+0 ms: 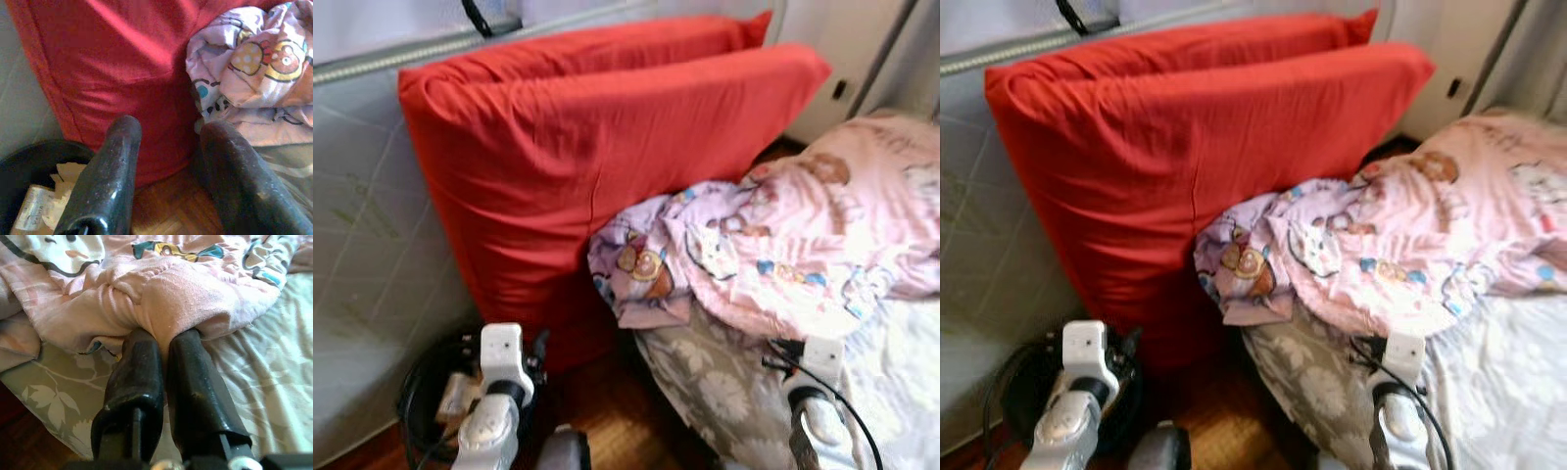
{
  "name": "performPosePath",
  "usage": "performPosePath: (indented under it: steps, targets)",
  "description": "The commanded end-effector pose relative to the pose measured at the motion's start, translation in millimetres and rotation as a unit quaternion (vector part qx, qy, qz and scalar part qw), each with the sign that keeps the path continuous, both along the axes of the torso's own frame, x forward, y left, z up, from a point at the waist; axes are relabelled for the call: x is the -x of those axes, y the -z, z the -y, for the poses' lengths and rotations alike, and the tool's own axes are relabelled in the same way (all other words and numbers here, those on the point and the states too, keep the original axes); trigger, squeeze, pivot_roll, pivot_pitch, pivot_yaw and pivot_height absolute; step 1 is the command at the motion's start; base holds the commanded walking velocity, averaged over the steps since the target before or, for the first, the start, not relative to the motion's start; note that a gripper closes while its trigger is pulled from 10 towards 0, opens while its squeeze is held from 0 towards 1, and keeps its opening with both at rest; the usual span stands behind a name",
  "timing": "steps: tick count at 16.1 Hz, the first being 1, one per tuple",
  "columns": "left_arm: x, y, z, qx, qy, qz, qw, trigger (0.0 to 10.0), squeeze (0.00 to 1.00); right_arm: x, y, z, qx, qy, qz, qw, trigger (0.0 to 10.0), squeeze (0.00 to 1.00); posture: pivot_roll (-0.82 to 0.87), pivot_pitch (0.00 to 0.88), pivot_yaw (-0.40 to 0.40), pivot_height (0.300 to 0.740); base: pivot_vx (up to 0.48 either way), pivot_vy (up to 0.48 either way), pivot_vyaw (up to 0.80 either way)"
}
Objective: Clean up the room
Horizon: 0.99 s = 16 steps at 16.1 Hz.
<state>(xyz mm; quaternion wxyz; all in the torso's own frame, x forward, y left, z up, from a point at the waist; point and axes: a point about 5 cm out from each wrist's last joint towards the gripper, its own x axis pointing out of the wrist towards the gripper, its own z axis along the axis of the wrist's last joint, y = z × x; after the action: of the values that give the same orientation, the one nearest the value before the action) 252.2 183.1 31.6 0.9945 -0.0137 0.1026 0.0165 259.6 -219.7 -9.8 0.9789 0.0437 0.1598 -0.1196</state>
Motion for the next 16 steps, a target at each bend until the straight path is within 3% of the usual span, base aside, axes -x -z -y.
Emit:
performPosePath:
  steps: [1, 4, 9, 14, 16]
  targets:
    - [-0.9, 1, -0.3, 0.003, -0.008, 0.004, 1.0, 10.0, 0.0, -3.7, -4, -2.1, -0.002, 0.001, 0.011, 1.0, 10.0, 0.0, 0.01, 0.0, -0.008, 0.661, 0.0, 0.0, 0.0]
    - [-2.2, 6, -3.0, 0.005, -0.021, 0.002, 1.0, 10.0, 0.0, -17.7, -13, -10.1, -0.011, -0.002, 0.025, 1.0, 10.0, 0.0, 0.02, 0.0, -0.018, 0.701, 0.0, 0.0, 0.0]
    - [-1.9, 23, -13.9, 0.006, -0.04, -0.025, 0.999, 10.0, 0.0, -15.3, -10, -10.2, -0.017, 0.007, 0.021, 1.0, 10.0, 0.0, 0.03, 0.0, -0.006, 0.74, 0.0, 0.0, 0.0]
    - [7.4, 45, -23.5, 0.007, -0.049, -0.084, 0.995, 10.0, 0.0, -9.1, -7, -1.5, -0.012, 0.031, 0.016, 0.999, 10.0, 0.0, 0.02, 0.0, 0.01, 0.74, 0.0, 0.0, 0.0]
    - [16.9, 62, -28.5, 0.022, -0.062, -0.138, 0.988, 10.0, 0.0, -9.1, -7, 2.5, -0.008, 0.04, 0.009, 0.999, 10.0, 0.0, 0.02, 0.0, 0.011, 0.74, 0.0, 0.0, 0.0]
